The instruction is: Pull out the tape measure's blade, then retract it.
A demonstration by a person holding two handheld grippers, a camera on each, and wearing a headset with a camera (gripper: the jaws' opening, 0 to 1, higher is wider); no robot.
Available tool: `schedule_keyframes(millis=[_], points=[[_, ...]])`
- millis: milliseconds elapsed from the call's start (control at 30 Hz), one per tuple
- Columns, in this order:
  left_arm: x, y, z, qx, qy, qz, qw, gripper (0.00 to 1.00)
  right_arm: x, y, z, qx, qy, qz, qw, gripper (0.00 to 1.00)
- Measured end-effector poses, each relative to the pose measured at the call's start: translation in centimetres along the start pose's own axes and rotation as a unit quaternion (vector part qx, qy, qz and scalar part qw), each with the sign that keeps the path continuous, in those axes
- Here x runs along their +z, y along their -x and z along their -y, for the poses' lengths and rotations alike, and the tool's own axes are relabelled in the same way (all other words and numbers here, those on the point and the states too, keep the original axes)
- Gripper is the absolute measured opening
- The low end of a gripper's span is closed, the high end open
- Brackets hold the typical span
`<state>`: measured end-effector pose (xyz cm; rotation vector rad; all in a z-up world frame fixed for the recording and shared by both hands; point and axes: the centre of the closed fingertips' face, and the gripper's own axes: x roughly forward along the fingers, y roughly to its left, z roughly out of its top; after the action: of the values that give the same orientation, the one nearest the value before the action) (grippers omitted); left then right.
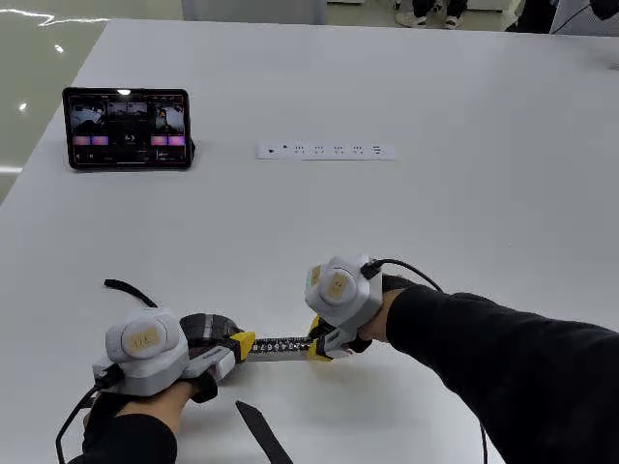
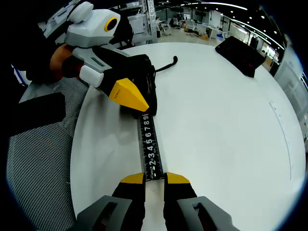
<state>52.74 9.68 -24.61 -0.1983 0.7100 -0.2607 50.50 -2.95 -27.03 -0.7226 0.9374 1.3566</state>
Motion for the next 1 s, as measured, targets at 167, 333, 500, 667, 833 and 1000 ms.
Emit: schedule_keyframes(millis=[167,333,500,667,833,1000], points=[[0.0,0.0,0.0,0.0,0.0,0.0,1.0,0.63,0.1,-0.1,0.0,0.0,0.0,0.0,1.0,0.1],[0.0,0.0,0.0,0.0,0.0,0.0,1.0,0.63,0.2,-0.2,0.0,-0.001,0.0,0.001,1.0,0.1],[0.0,0.0,0.0,0.0,0.001,0.0,1.0,0.63,0.4,-0.3,-0.1,0.0,0.0,0.003,1.0,0.1],[0.0,0.0,0.1,0.0,0.001,0.0,1.0,0.63,0.6,-0.4,-0.1,0.0,0.0,0.004,1.0,0.1],[0.0,0.0,0.0,0.0,0.001,0.0,1.0,0.63,1.0,-0.5,-0.3,0.001,0.001,0.007,1.0,0.1],[0.0,0.0,0.1,0.0,0.001,0.0,1.0,0.63,1.2,-0.7,-0.3,0.001,0.003,0.008,1.0,0.1]])
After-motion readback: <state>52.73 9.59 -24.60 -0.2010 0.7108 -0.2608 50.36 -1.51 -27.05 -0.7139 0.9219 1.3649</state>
